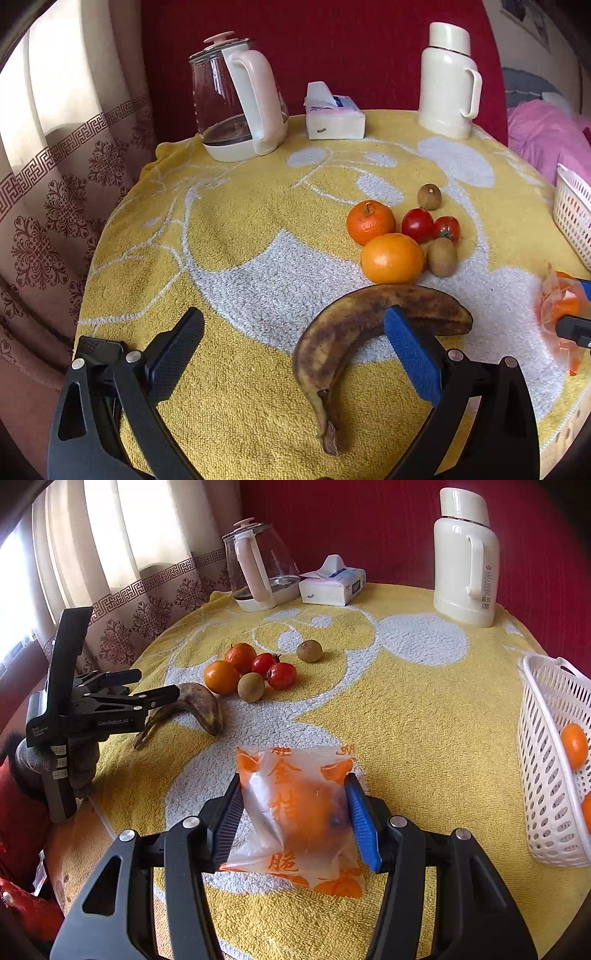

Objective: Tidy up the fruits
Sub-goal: 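Move the left tool to the brown banana and grip it while right holds the bag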

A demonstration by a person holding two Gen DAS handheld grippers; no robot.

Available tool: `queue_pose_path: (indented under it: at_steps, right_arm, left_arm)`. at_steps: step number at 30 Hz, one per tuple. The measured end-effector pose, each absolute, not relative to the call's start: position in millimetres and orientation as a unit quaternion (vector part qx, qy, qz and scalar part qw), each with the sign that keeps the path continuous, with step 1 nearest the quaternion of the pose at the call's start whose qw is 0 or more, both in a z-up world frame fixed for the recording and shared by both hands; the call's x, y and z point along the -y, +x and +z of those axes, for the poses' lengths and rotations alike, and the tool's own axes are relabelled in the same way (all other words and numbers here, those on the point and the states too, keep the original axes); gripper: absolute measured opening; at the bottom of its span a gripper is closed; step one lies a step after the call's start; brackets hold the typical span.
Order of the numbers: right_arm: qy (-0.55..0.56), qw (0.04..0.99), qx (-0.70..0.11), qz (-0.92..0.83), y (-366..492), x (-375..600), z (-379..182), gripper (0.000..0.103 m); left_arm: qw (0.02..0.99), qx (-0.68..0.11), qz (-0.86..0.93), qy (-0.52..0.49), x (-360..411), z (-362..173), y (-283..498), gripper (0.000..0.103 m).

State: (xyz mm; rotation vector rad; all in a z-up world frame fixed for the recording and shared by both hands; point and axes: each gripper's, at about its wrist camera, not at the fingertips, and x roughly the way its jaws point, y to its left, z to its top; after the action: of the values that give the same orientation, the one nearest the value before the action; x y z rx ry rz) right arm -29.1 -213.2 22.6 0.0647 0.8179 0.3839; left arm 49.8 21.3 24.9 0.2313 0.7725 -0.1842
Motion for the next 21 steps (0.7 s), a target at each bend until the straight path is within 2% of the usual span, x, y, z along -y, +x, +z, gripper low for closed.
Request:
queue_pose_path:
  at_steps: [10, 21]
  right_arm:
    - [0.036, 0.898, -0.395, 0.188, -28.9, 214.2, 22.6, 0.056]
    - [0.053, 0.898, -0.393, 0.191, -29.6, 220.4, 24.2, 0.056]
  left_arm:
    - [0.892, -0.424, -0.152, 0.036, -23.1, 16.9, 55.5, 0.097]
    - [0.867, -0.43, -0.239, 0.069, 22.5, 16.7, -2.0, 0.097]
